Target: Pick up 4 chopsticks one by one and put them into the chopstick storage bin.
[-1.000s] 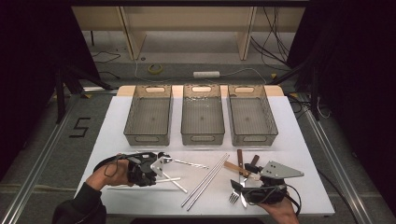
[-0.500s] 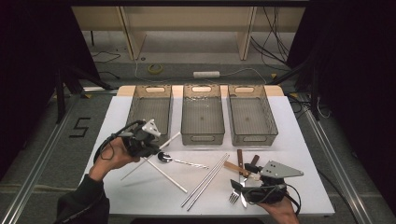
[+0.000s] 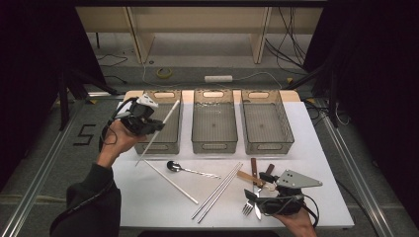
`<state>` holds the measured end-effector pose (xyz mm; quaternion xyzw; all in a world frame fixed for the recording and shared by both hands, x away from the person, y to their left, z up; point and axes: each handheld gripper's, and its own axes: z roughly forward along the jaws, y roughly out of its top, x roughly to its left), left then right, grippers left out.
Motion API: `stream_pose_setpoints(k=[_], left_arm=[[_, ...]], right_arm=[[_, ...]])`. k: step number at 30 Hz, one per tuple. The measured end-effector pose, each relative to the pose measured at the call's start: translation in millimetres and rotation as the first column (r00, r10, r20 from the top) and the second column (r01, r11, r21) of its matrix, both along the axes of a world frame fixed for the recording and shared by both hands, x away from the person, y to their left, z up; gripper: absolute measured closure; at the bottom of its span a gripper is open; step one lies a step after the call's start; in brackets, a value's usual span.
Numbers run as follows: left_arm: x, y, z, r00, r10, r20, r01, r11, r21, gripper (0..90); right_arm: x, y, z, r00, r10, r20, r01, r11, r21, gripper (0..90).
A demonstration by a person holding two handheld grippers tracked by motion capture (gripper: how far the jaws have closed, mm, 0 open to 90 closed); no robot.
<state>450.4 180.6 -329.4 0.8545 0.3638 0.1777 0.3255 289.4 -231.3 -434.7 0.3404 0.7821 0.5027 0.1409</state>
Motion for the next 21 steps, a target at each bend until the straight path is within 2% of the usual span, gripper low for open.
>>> stream_pose_setpoints(k=[5,12,16,21], left_arm=[[13.3,5.8,12.9,0.9985,0.045,0.032,-0.044,0.9989,-0.017,83.7],[30.1,6.7,29.4,0.9909,0.090,0.100,-0.089,0.9959,-0.014,83.7],[40.8,5.3,28.1,0.9863,0.109,0.124,-0.109,0.9940,-0.004,83.7],[53.6,9.6,17.2,0.9783,0.156,0.136,-0.152,0.9875,-0.041,83.7]], right_arm=[[0.1,-0.3,-0.2,1.0000,-0.002,-0.001,0.002,1.0000,0.002,22.9],[0.5,-0.3,-0.4,1.0000,0.001,-0.001,-0.001,1.0000,0.002,22.9],[0.3,-0.3,-0.5,1.0000,0.002,-0.002,-0.002,1.0000,0.002,22.8],[0.0,-0.5,-0.3,1.0000,0.001,-0.004,-0.001,1.0000,0.004,22.9]])
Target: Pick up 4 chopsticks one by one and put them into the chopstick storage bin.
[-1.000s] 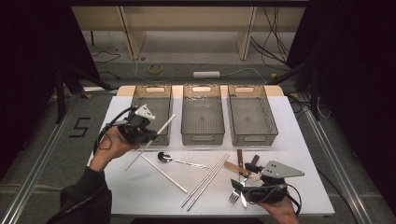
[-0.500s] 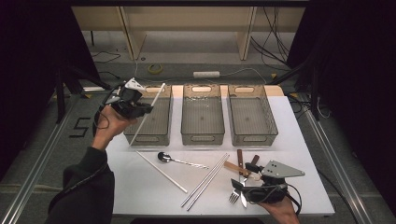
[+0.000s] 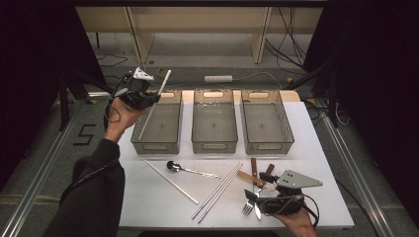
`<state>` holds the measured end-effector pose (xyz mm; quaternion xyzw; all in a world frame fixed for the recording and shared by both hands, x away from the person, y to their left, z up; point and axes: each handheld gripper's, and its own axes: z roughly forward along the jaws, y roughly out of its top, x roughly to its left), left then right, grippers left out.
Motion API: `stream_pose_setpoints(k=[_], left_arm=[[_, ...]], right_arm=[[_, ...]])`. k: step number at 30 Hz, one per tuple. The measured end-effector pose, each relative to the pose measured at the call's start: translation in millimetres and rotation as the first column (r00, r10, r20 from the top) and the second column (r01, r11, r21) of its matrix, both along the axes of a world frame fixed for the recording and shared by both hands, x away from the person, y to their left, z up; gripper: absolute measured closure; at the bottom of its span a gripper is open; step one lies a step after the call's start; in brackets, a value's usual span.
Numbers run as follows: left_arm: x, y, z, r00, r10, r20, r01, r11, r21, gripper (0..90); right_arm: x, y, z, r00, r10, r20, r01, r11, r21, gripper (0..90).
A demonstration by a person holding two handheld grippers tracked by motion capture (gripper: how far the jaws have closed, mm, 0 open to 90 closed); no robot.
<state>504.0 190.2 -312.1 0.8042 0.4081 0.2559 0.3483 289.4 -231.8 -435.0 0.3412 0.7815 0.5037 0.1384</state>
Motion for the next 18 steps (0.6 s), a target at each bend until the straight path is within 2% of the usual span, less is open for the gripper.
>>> stream_pose_setpoints(k=[3,6,9,18], left_arm=[[6.0,2.1,-8.2,0.9998,0.015,-0.016,-0.015,0.9998,-0.015,83.7],[10.1,3.1,-17.2,0.9991,0.020,-0.038,-0.020,0.9998,0.000,83.7],[12.7,5.0,-27.7,0.9978,0.031,-0.058,-0.031,0.9995,-0.011,83.7],[16.7,7.2,-53.1,0.9940,0.035,-0.103,-0.034,0.9993,0.018,83.6]], right_arm=[[0.1,0.3,-0.3,1.0000,0.004,0.001,-0.004,1.0000,-0.002,22.9],[0.2,0.4,-0.4,1.0000,0.006,0.000,-0.006,1.0000,-0.002,22.8],[0.1,0.4,-0.3,1.0000,0.005,0.001,-0.005,1.0000,0.000,22.9],[0.5,0.7,-0.7,1.0000,0.006,-0.005,-0.006,1.0000,0.000,22.9]])
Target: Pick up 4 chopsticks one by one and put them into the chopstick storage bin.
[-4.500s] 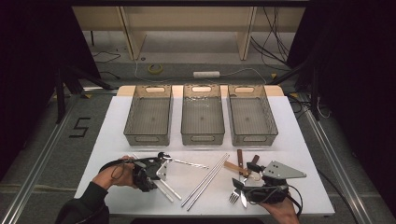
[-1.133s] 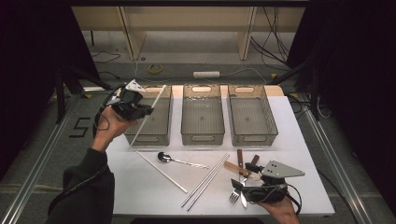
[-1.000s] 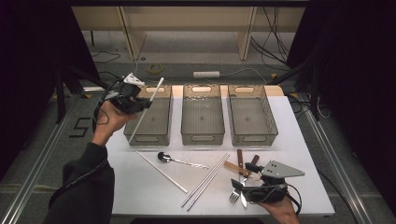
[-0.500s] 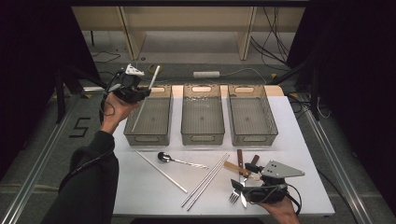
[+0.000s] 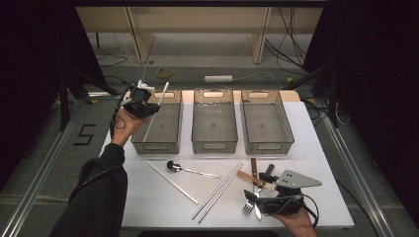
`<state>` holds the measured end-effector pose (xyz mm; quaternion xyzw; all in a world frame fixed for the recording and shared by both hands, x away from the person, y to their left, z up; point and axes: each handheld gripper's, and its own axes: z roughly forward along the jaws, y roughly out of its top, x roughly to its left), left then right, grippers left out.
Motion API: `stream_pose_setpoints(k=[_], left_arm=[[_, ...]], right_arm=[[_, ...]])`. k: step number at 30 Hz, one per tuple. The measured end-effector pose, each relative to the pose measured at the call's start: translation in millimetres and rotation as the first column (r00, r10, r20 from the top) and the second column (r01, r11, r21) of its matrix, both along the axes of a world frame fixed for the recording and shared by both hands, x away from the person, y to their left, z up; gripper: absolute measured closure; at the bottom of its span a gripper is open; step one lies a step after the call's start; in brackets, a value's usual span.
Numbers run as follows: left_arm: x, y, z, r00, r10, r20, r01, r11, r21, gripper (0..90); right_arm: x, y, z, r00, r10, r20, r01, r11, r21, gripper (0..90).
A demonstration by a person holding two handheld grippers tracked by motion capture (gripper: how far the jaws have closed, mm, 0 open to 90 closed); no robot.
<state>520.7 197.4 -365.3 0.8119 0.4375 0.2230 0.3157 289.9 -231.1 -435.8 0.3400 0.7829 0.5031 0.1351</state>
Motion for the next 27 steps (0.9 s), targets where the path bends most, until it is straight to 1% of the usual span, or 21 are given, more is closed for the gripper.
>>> stream_pose_setpoints(k=[6,8,10,13,14,15,17,18,20,21,23,24,25,26,27], left_arm=[[0.4,-3.0,-14.2,0.9995,-0.022,-0.024,0.023,0.9994,0.028,83.4],[1.1,-3.6,-17.6,0.9990,-0.028,-0.036,0.029,0.9985,0.045,83.3],[2.3,-4.2,-21.2,0.9993,-0.019,-0.033,0.020,0.9989,0.041,83.1],[3.5,-5.0,-22.6,0.9995,-0.008,-0.031,0.009,0.9992,0.040,82.1],[3.8,-5.3,-22.1,0.9995,0.005,-0.031,-0.004,0.9989,0.046,78.8],[3.9,-5.2,-21.5,0.9994,0.016,-0.032,-0.014,0.9989,0.045,74.4],[3.6,-3.7,-19.8,0.9991,0.021,-0.037,-0.020,0.9990,0.040,71.0],[3.3,-3.4,-19.3,0.9989,0.030,-0.037,-0.029,0.9990,0.035,69.0],[1.3,-2.1,-17.1,0.9985,0.024,-0.048,-0.023,0.9996,0.014,62.7],[-0.8,-2.1,-15.9,0.9985,0.015,-0.053,-0.015,0.9999,0.004,60.1],[-6.0,-2.6,-12.8,0.9980,-0.009,-0.062,0.009,1.0000,0.001,52.9],[-9.8,-3.4,-10.6,0.9975,-0.029,-0.064,0.028,0.9996,-0.002,50.9],[-14.2,-4.7,-8.2,0.9966,-0.053,-0.062,0.053,0.9986,-0.006,49.2],[-19.2,-6.9,-5.8,0.9944,-0.082,-0.066,0.083,0.9966,0.002,46.9],[-24.5,-9.3,-3.1,0.9909,-0.115,-0.070,0.116,0.9930,0.018,44.9]], right_arm=[[-0.1,0.3,-0.2,1.0000,0.001,-0.003,-0.001,1.0000,-0.001,22.9],[0.2,0.4,-0.4,1.0000,0.001,-0.003,-0.001,1.0000,0.001,22.9],[0.0,0.6,-0.3,1.0000,0.000,-0.005,0.000,1.0000,0.000,22.9],[-0.1,0.2,0.0,1.0000,0.003,-0.004,-0.003,1.0000,0.000,22.9],[0.2,-0.1,-0.1,1.0000,0.003,-0.002,-0.003,1.0000,0.000,22.9],[0.3,-0.2,-0.3,1.0000,0.002,-0.004,-0.002,1.0000,0.001,22.9],[0.4,-0.2,-0.2,1.0000,0.002,-0.005,-0.002,1.0000,0.001,22.9],[0.2,-0.1,-0.1,1.0000,0.002,-0.004,-0.002,1.0000,0.001,22.9],[0.0,0.2,-0.1,1.0000,0.003,-0.005,-0.003,1.0000,0.001,22.9],[0.1,0.3,-0.2,1.0000,0.003,-0.005,-0.003,1.0000,0.001,22.9],[0.1,0.4,-0.2,1.0000,0.002,-0.006,-0.002,1.0000,0.000,22.9],[0.0,0.4,-0.1,1.0000,0.003,-0.006,-0.003,1.0000,0.001,22.9],[0.1,0.4,-0.1,1.0000,0.003,-0.006,-0.003,1.0000,0.001,22.9],[0.1,0.4,-0.1,1.0000,0.004,-0.006,-0.004,1.0000,0.001,22.8],[0.1,0.4,0.0,1.0000,0.004,-0.006,-0.004,1.0000,0.001,22.8]])
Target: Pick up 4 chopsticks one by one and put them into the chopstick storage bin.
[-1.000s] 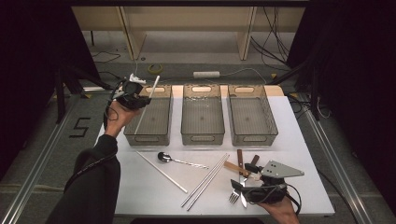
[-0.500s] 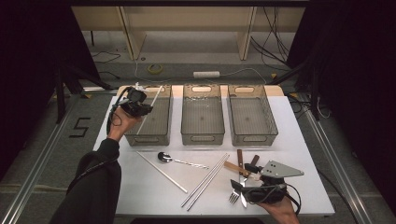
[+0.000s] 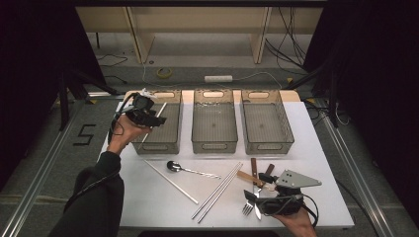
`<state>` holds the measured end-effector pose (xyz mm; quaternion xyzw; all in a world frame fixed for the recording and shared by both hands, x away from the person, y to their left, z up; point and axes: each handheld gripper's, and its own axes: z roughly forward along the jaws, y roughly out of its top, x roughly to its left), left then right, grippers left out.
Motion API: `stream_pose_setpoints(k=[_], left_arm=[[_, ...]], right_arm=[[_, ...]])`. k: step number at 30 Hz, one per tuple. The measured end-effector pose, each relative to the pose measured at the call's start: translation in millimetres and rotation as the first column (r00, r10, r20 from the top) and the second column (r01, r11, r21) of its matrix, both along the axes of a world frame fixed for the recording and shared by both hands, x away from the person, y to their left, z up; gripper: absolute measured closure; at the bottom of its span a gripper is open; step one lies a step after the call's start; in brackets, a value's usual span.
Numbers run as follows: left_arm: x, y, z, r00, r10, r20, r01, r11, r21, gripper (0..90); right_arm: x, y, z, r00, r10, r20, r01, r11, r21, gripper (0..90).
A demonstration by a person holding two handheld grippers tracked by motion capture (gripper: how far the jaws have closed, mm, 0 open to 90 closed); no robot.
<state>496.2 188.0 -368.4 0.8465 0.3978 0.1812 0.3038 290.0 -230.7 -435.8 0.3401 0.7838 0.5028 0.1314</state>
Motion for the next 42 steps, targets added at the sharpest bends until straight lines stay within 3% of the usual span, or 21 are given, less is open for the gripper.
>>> stream_pose_setpoints(k=[2,5,8,12,16,19,30,32,34,39,42], left_arm=[[-11.8,-5.0,4.9,0.9981,-0.062,-0.009,0.062,0.9978,0.023,42.0],[-30.2,-11.4,10.0,0.9885,-0.150,-0.017,0.150,0.9882,0.030,37.7],[-48.1,-17.9,10.0,0.9714,-0.236,-0.029,0.237,0.9699,0.056,35.6],[-65.3,-24.5,5.5,0.9488,-0.311,-0.054,0.315,0.9463,0.074,33.1],[-78.6,-30.4,-0.6,0.9299,-0.360,-0.075,0.366,0.9261,0.092,31.1],[-85.4,-34.3,-4.2,0.9225,-0.378,-0.079,0.384,0.9178,0.099,30.1],[-101.8,-49.7,-16.9,0.8779,-0.464,-0.117,0.478,0.8663,0.146,27.8],[-103.8,-52.3,-19.5,0.8629,-0.488,-0.132,0.504,0.8476,0.165,27.3],[-105.8,-54.3,-21.9,0.8546,-0.500,-0.140,0.518,0.8371,0.174,27.0],[-109.2,-58.8,-27.2,0.8206,-0.545,-0.173,0.571,0.7929,0.213,27.0],[-110.9,-61.1,-31.0,0.8050,-0.562,-0.189,0.593,0.7734,0.225,27.3]], right_arm=[[0.1,-0.2,0.0,1.0000,0.001,0.002,-0.001,1.0000,0.001,22.8],[0.0,-0.4,0.1,1.0000,0.002,0.002,-0.002,1.0000,0.000,22.8],[-0.2,-0.2,0.2,1.0000,0.001,0.001,-0.001,1.0000,0.000,22.8],[-0.3,0.2,0.1,1.0000,0.002,-0.001,-0.002,1.0000,-0.001,22.8],[0.0,0.4,0.0,1.0000,0.004,0.000,-0.004,1.0000,0.000,22.7],[0.1,0.5,0.0,1.0000,0.003,-0.001,-0.003,1.0000,0.002,22.7],[-0.3,0.2,0.3,1.0000,0.004,-0.001,-0.004,1.0000,0.002,22.6],[-0.3,0.2,0.3,1.0000,0.005,0.000,-0.005,1.0000,0.003,22.6],[-0.3,0.2,0.2,1.0000,0.005,-0.001,-0.005,1.0000,0.002,22.6],[-0.2,0.3,0.2,1.0000,0.005,-0.002,-0.005,1.0000,0.004,22.6],[0.0,0.4,0.0,1.0000,0.007,-0.002,-0.007,1.0000,0.002,22.6]])
